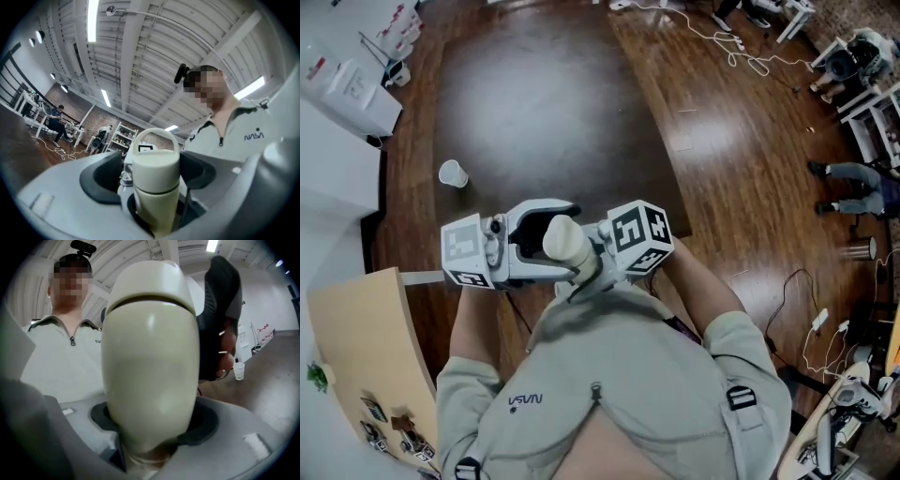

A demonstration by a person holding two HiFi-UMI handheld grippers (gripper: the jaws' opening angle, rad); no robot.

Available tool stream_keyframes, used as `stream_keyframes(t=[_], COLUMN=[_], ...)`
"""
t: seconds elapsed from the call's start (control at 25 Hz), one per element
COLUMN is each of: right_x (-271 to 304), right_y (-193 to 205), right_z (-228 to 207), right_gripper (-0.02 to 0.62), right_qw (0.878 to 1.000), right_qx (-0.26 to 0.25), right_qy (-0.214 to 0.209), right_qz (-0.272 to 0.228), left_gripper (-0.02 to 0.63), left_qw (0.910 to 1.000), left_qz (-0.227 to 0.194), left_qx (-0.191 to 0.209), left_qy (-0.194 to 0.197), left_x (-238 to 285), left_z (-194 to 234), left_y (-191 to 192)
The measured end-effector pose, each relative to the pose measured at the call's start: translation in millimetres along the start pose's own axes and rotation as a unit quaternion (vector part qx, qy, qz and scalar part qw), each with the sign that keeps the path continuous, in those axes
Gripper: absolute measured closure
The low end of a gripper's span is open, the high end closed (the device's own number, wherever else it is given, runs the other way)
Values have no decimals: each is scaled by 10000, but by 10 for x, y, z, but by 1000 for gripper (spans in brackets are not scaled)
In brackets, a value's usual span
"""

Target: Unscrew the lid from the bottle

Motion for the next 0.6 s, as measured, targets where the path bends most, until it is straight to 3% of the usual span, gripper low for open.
stream_keyframes(t=[0.2, 0.36, 0.48, 0.6], right_x=[78, 69, 33, -55], right_y=[48, 63, 97, 147], right_z=[52, -24, -228, -567], right_gripper=[295, 295, 295, 295], right_qw=[9996, 9998, 9976, 9835], right_qx=[91, 99, 26, -45], right_qy=[-205, 42, 682, 1802], right_qz=[142, 139, 150, 152], left_gripper=[290, 298, 298, 298], left_qw=[9988, 9994, 9992, 9934], left_qz=[246, 262, 267, 333], left_qx=[59, 106, 154, 327], left_qy=[422, 206, -247, -1052], left_x=[57, 47, 12, -27], left_z=[-122, -73, 59, 273], left_y=[65, 80, 101, 128])
Point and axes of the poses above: the fingertips, and each gripper's own axes: x forward along the fingers, z to its left, y out of its underside, the point moved 2 cm from there along -x, backward along the fingers, and after that the axes turned 1 degree about y, right-handed, at the moved point
